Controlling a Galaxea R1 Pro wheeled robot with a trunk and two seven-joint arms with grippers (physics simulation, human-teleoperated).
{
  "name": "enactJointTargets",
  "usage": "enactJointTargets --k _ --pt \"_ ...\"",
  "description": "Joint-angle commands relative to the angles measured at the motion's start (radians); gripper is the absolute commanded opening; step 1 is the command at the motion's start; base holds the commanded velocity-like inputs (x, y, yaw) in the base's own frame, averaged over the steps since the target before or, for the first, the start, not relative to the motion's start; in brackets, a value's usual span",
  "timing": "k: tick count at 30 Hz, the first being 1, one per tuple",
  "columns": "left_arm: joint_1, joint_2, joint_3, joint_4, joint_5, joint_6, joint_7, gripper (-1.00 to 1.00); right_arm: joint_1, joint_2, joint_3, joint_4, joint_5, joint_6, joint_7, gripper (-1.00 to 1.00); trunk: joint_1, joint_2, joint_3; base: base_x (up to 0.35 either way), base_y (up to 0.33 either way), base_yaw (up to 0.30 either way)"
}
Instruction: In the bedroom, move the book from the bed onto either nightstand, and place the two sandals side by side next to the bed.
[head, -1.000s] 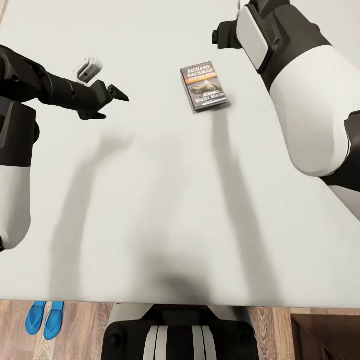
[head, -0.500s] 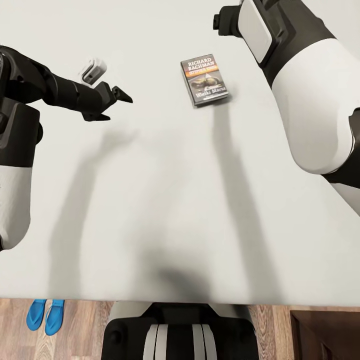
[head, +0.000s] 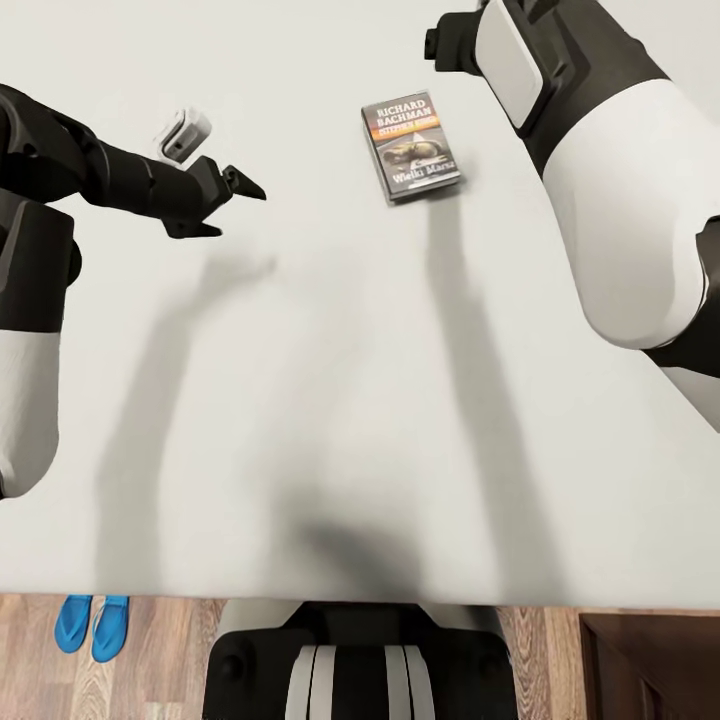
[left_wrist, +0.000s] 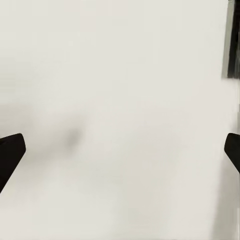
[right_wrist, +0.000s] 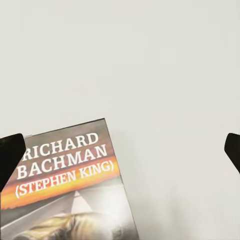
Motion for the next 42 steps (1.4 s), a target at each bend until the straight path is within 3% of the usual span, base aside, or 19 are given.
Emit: enactJointTargets --k 1,8,12,42 --pt "-0.006 0.003 -0.001 -0.006 0.020 0.001 0.011 1.00 -0.001 0.000 0.007 -0.001 -0.009 0.004 -0.006 1.00 0.000 0.000 -0.002 0.000 0.000 0.000" --pt "-0.048 0.031 0.000 -0.061 0.115 -0.001 0.013 1.00 0.001 0.000 0.007 -0.002 -0.009 0.007 0.087 1.00 0.000 0.000 -0.013 0.000 0.000 0.000" --pt "-0.053 0.036 0.000 -0.069 0.128 -0.001 0.014 1.00 0.002 0.000 0.007 -0.002 -0.009 0.009 0.109 1.00 0.000 0.000 -0.019 0.000 0.000 0.000" --pt "-0.051 0.041 -0.004 -0.077 0.142 -0.002 0.014 1.00 0.003 0.000 0.007 -0.002 -0.009 0.007 0.131 1.00 0.000 0.000 -0.065 0.000 0.000 0.000"
